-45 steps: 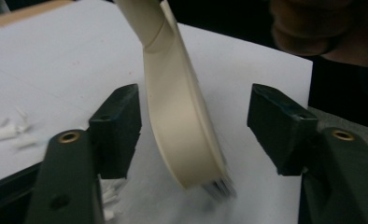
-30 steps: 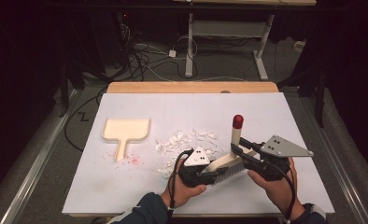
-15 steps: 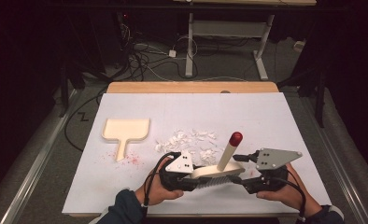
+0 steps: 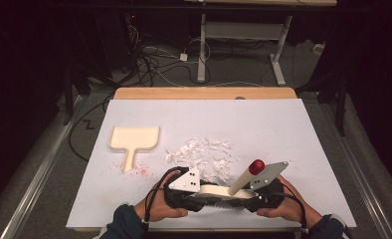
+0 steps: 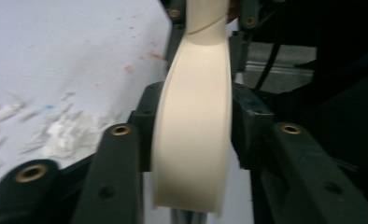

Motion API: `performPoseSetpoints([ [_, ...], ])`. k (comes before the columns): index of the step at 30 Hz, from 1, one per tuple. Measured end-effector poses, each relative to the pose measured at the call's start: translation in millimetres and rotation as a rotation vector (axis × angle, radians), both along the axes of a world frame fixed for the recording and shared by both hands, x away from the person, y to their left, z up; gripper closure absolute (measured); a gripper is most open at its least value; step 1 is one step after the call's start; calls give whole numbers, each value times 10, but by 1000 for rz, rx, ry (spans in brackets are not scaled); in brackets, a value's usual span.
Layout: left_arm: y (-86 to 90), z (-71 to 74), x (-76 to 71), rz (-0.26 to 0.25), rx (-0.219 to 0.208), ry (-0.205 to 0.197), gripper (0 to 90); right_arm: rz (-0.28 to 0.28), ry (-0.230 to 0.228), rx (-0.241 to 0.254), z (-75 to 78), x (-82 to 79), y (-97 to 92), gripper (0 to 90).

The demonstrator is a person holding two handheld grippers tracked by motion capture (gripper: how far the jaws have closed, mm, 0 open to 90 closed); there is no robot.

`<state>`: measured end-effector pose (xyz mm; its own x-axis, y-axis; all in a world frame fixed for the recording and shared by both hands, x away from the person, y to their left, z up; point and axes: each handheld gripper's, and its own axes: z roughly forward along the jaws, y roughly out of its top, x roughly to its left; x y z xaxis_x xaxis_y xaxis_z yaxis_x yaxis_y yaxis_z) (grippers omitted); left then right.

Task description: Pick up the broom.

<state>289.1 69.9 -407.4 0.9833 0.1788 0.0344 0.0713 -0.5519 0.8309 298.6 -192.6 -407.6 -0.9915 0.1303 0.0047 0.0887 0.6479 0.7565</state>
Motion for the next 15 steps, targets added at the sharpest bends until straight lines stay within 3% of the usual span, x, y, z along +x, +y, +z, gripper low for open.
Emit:
performPoseSetpoints([
  [1,0,0,0,0,0,0,479,0,0,0,0,0,0,673],
  [2,55,29,-25,65,20,-49,434,-28,-29,-13,57,13,19,676],
  [4,138,53,-69,167,31,-104,265,-77,-7,14,122,22,-24,679],
  [6,274,58,-98,222,5,-117,229,-127,-20,27,170,94,-78,680],
  [8,400,37,-125,294,7,-153,189,-183,-35,32,211,174,-140,680],
  [13,801,-137,-185,479,79,-221,160,-310,-88,53,358,348,-310,679],
  [15,919,-211,-232,545,134,-260,160,-354,-110,55,396,409,-363,679],
])
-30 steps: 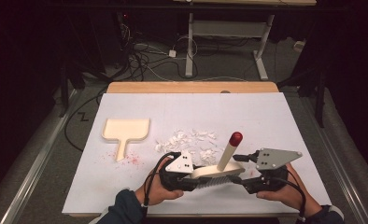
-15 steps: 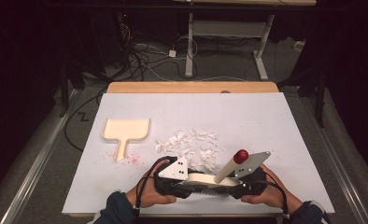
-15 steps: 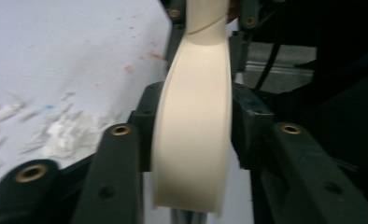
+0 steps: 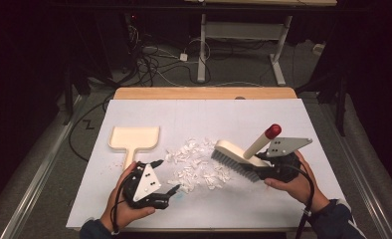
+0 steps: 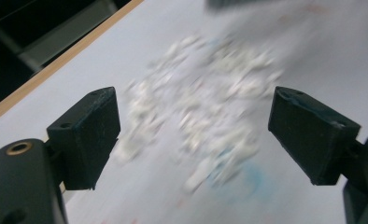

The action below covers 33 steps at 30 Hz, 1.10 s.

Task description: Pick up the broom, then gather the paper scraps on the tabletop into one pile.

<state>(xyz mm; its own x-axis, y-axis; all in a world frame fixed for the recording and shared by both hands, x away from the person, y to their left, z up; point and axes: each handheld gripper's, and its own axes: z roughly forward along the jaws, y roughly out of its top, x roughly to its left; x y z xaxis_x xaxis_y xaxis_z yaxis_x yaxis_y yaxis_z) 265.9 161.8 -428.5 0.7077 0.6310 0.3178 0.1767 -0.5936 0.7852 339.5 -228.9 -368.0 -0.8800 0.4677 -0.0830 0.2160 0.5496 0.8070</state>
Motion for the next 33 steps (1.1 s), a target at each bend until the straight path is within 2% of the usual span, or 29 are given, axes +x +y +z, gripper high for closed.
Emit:
performPoseSetpoints([
  [2,125,-75,-49,43,0,-1,160,-46,-32,0,13,45,-31,679],
  [3,125,-75,-49,43,0,-1,160,-72,-36,-1,10,61,-40,679],
  [5,286,-192,-114,86,-9,3,160,-100,-62,-9,-7,93,-47,679],
  [6,286,-192,-114,86,-9,3,160,-100,-62,-9,-7,93,-47,679],
  [7,384,-253,-147,124,-31,19,160,-125,-70,-27,-20,133,-49,678],
  [8,384,-253,-147,124,-31,19,161,-137,-76,-36,-25,144,-55,679],
  [9,472,-286,-177,165,-61,17,165,-154,-85,-44,-29,159,-60,679],
  [10,472,-286,-177,165,-61,17,170,-154,-85,-44,-29,159,-60,679],
  [12,544,-316,-238,194,-74,35,171,-197,-109,-65,-32,196,-88,679],
  [15,557,-337,-260,196,-63,39,170,-220,-116,-82,-36,230,-106,679],
  [16,558,-346,-265,197,-54,42,170,-250,-125,-91,-46,268,-126,679],
  [19,560,-381,-260,199,-45,49,170,-289,-139,-120,-88,330,-159,679],
  [20,559,-392,-253,201,-40,50,170,-289,-139,-120,-88,330,-159,679],
  [21,558,-403,-245,202,-36,54,169,-322,-162,-166,-127,378,-178,679],
  [23,555,-421,-233,203,-21,55,168,-355,-170,-196,-162,449,-200,679],
  [24,553,-432,-225,202,-16,57,168,-355,-170,-196,-162,449,-200,679],
  [25,554,-440,-218,203,-5,61,168,-393,-182,-218,-199,543,-212,680],
  [28,550,-444,-214,204,-8,63,168,-449,-216,-286,-282,703,-193,680],
  [30,541,-446,-214,200,-4,62,168,-466,-213,-312,-340,811,-169,680],
  [33,525,-444,-203,188,8,47,168,-503,-261,-384,-404,929,-125,680],
])
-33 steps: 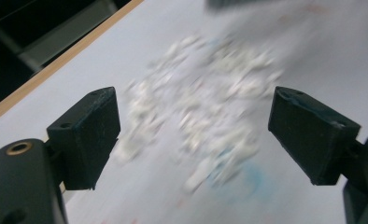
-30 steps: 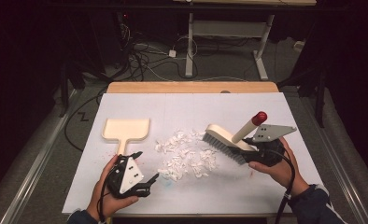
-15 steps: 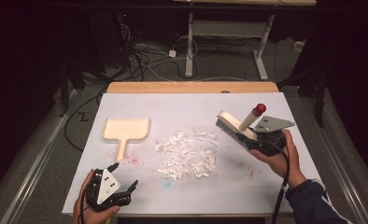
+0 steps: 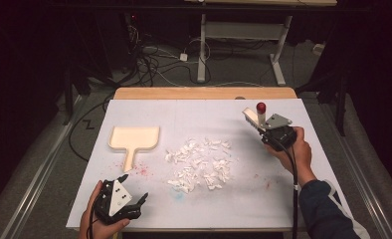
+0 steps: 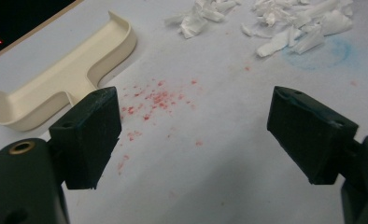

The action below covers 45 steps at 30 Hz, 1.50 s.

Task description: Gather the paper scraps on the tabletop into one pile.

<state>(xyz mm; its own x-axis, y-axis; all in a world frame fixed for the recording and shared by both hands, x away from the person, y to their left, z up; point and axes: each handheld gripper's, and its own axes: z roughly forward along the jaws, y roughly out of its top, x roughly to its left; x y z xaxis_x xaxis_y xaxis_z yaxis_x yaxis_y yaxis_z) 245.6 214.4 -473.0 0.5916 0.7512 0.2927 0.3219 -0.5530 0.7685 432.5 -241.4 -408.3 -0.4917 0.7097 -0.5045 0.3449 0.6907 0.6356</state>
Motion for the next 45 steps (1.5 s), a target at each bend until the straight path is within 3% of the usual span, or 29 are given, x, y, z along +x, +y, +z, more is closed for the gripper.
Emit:
performPoseSetpoints([
  [3,-9,-8,15,-4,4,7,168,-12,2,0,-29,66,2,680],
  [4,-14,-10,24,-7,6,8,168,-26,23,32,-75,130,12,680],
  [8,-24,-12,15,-8,11,7,168,-23,38,14,-175,212,95,680],
  [10,-23,-9,0,-6,13,6,168,1,68,27,-255,231,229,680],
  [13,-21,-9,-4,-4,12,7,168,25,62,7,-289,217,341,680],
  [14,-21,-14,-6,-4,14,12,168,53,78,26,-323,192,443,679],
  [16,-23,-16,-8,-4,15,14,168,88,72,3,-353,151,559,678],
  [19,-26,-15,-7,-6,15,14,168,168,79,10,-370,63,715,676],
  [20,-26,-15,-7,-6,15,14,168,168,79,10,-370,63,715,676],
  [21,-23,-14,-8,-7,15,15,168,229,95,28,-367,-9,807,676],
  [26,-14,-5,-23,-7,12,10,168,345,133,32,-357,-250,988,673],
  [27,-14,-5,-23,-7,12,10,168,345,133,32,-357,-250,988,673],
  [31,-5,1,-33,-6,8,9,168,457,180,33,-235,-505,995,678],
  [33,-4,6,-39,-6,4,7,168,477,186,47,-165,-573,964,680],
  [38,-6,13,-58,5,-3,16,168,473,156,83,-13,-659,834,680],
  [45,1,20,-54,6,-16,15,168,443,122,156,136,-604,680,680],
])
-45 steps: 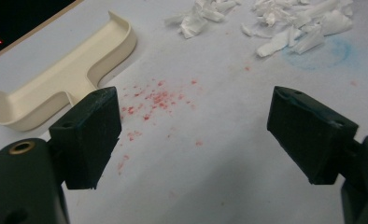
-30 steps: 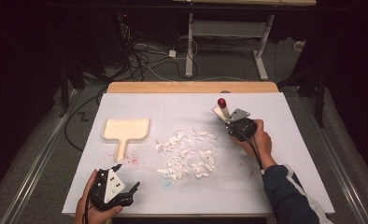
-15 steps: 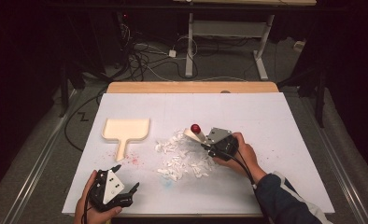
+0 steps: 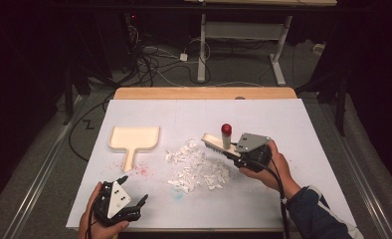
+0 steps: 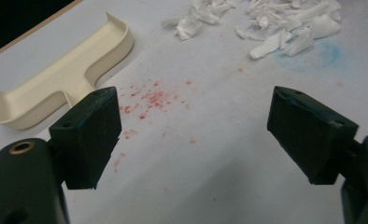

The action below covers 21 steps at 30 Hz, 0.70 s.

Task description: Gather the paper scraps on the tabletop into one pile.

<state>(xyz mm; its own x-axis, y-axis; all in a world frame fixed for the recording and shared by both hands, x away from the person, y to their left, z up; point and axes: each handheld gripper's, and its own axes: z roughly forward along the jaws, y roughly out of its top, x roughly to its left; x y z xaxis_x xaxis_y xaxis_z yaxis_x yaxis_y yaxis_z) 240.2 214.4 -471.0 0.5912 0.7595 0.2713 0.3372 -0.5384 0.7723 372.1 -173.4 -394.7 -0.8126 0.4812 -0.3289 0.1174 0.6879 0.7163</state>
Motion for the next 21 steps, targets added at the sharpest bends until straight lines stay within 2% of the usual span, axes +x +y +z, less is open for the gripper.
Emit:
performPoseSetpoints([
  [2,0,-3,14,1,-6,3,168,-13,-10,27,24,94,11,680],
  [4,-2,-4,19,1,-6,5,168,-23,-17,26,18,136,31,680],
  [5,-10,-7,27,-1,-5,8,168,-38,-27,25,-16,238,89,680],
  [6,-10,-7,27,-1,-5,8,168,-38,-27,25,-16,238,89,680],
  [9,-20,-10,37,-12,7,-1,168,-51,-36,-15,-105,430,235,681],
  [10,-18,-14,37,-15,6,1,168,-71,-69,-54,-181,558,347,680],
  [13,-12,-25,45,-13,3,5,168,-112,-146,-129,-303,760,497,681],
  [14,-12,-27,46,-13,3,5,168,-125,-143,-131,-342,834,530,681],
  [15,-12,-27,46,-13,3,5,168,-125,-143,-131,-342,834,530,681],
  [16,-10,-28,44,-16,5,6,168,-146,-115,-113,-416,947,596,681],
  [17,-9,-32,35,-11,0,20,168,-146,-117,-114,-449,974,633,681],
  [18,-2,-31,41,-16,3,11,168,-140,-113,-104,-469,988,671,681],
  [21,5,-44,40,-6,-11,25,168,-97,-82,-70,-510,974,799,680],
])
